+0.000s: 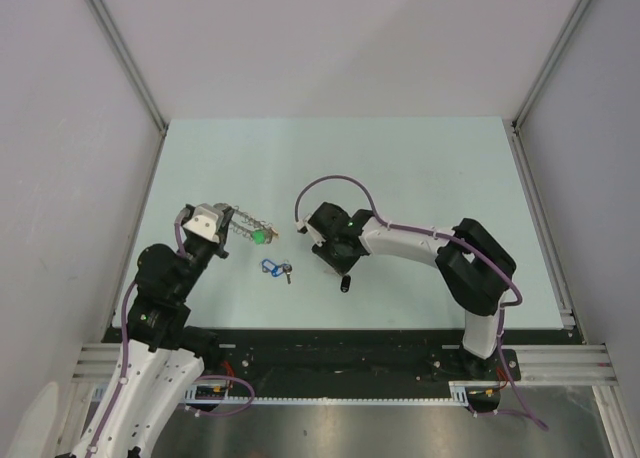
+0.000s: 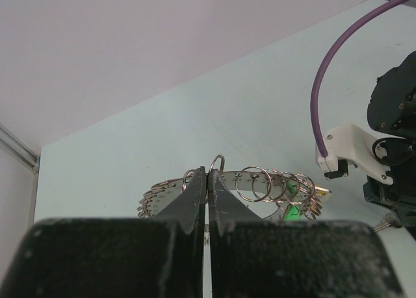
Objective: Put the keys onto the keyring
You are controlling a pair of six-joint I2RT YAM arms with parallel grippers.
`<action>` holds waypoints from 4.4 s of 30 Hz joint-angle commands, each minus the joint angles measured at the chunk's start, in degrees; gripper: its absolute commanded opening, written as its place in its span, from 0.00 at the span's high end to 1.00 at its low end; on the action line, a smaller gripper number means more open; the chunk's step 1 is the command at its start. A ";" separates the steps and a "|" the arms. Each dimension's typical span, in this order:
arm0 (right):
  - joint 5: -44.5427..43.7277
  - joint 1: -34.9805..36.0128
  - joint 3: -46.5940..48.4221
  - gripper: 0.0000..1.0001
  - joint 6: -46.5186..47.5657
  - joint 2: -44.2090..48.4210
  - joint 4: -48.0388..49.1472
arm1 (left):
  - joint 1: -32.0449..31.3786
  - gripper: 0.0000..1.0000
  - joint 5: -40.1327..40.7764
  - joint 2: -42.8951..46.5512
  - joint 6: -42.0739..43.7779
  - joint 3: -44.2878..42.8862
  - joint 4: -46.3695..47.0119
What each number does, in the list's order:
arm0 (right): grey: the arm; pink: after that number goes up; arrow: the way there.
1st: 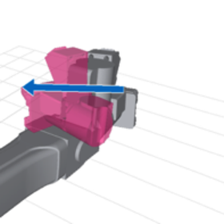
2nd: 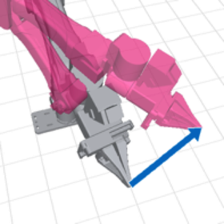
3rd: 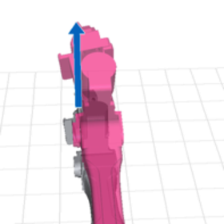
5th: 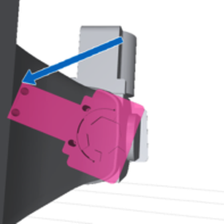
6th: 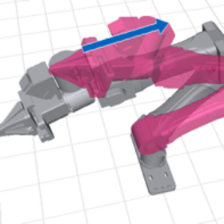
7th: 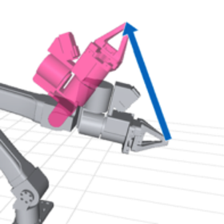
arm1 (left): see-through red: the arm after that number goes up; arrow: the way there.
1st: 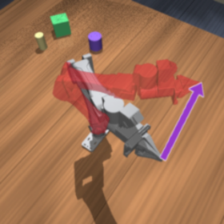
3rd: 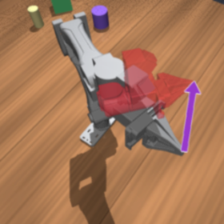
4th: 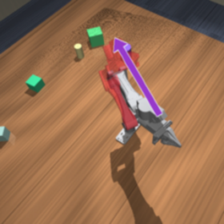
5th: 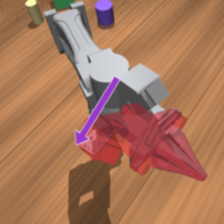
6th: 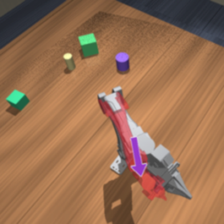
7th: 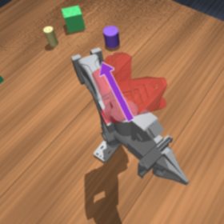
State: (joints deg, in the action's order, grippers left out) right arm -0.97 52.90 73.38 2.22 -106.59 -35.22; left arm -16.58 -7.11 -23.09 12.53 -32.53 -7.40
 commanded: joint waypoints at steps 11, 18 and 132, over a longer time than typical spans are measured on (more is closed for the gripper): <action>-4.12 1.67 4.49 0.82 1.30 -3.89 -4.24 | 0.32 1.00 0.61 0.68 0.12 0.10 4.06; -5.27 1.76 4.66 0.99 1.39 -1.79 -4.77 | 0.32 1.00 0.52 0.68 0.12 0.10 4.06; 38.68 -8.43 -30.32 1.00 6.57 44.10 64.05 | -11.81 1.00 -42.90 -23.31 -0.49 -5.26 20.93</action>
State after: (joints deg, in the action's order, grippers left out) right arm 38.92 43.86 40.32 7.79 -62.37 28.14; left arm -28.08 -50.04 -47.83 12.88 -37.50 10.04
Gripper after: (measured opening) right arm 0.010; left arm 0.006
